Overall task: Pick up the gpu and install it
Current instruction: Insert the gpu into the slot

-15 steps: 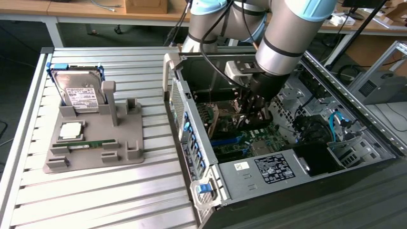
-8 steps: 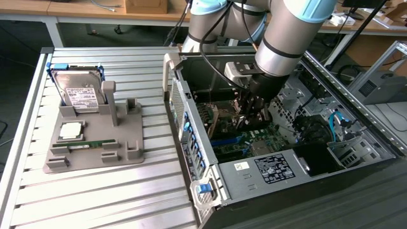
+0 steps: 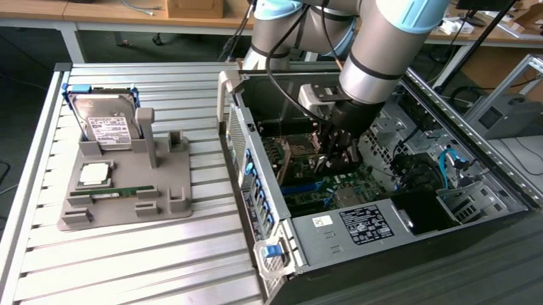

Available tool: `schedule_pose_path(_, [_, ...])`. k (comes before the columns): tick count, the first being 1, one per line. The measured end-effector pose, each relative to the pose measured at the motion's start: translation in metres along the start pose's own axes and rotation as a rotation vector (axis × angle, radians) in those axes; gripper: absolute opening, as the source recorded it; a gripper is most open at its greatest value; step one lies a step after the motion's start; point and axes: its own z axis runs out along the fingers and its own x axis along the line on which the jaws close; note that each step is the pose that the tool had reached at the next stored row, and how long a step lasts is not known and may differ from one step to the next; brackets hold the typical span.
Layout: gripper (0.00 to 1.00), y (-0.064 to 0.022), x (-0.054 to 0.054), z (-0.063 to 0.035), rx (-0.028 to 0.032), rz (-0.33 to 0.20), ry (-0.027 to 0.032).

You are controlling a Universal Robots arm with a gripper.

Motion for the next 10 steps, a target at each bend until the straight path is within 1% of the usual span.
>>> schedule_pose_path(10, [0.30,0.0012,0.0012,0.0024,0.0000,0.000,0.0000])
